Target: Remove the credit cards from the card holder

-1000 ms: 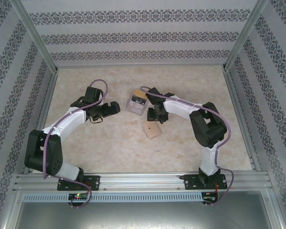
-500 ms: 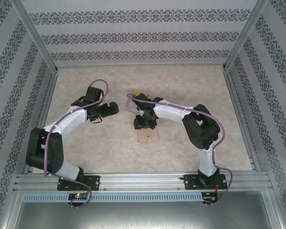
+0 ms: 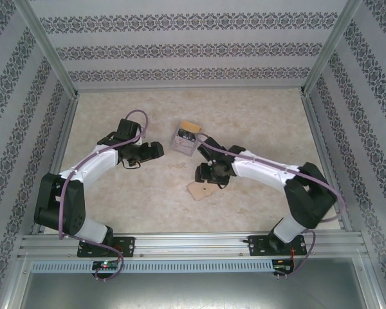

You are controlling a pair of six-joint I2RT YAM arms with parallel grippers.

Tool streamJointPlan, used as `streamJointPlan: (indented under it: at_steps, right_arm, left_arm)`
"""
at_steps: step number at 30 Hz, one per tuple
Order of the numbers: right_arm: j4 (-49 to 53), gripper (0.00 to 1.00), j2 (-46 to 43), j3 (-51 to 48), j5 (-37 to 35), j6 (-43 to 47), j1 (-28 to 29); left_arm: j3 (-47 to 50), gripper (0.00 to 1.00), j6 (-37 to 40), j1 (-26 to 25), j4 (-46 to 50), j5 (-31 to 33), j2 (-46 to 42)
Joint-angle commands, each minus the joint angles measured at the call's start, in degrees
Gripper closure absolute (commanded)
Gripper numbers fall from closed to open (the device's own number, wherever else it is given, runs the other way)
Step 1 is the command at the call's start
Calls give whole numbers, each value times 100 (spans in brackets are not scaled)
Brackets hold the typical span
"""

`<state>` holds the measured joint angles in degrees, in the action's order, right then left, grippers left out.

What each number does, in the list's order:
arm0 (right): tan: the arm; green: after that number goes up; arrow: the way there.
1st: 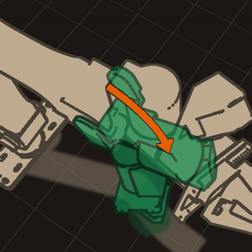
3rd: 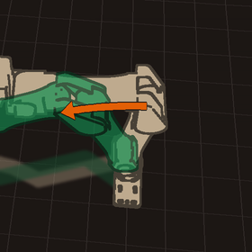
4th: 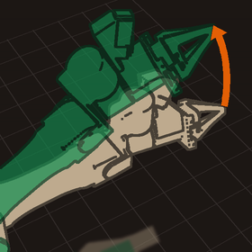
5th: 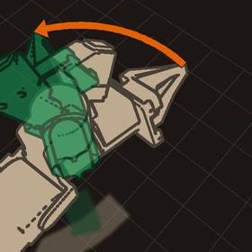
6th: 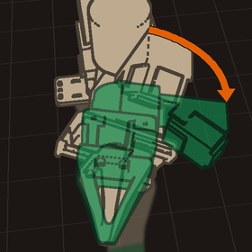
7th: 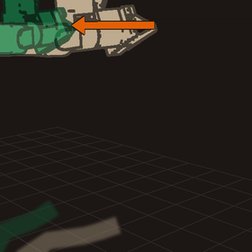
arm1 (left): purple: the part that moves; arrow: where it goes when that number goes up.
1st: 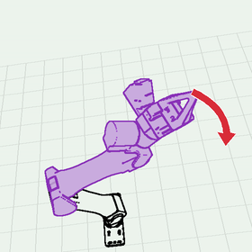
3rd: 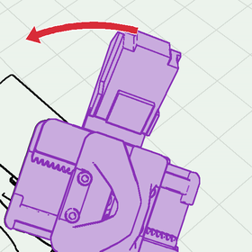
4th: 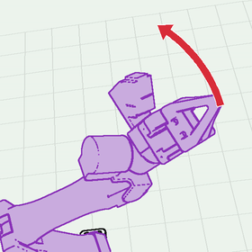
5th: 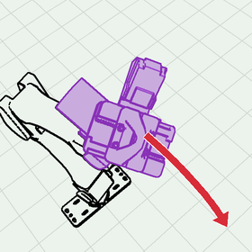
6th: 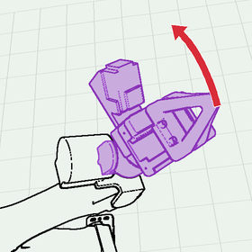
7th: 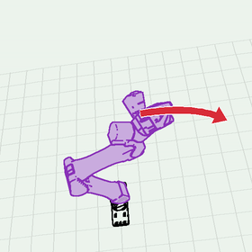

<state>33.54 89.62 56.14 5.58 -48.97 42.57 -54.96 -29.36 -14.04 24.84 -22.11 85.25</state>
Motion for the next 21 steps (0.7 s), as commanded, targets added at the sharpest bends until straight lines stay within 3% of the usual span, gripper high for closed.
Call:
streamJointPlan:
  at_steps: [1,10,16,21]
  right_arm:
    - [-374,42,-270,-658,-117,-1076,-7]
    - [-1386,46,169,-788,227,-1447,-77]
    - [-1592,54,771,-199,455,-776,-321]
    - [-1515,53,1237,417,888,27,-465]
  left_arm:
    - [23,13,63,-259,-64,-623,149]
    - [-8,18,-214,-846,-372,-1092,607]
    - [49,27,-447,-969,-532,-1386,751]
    - [147,33,-509,-989,-627,-1548,841]
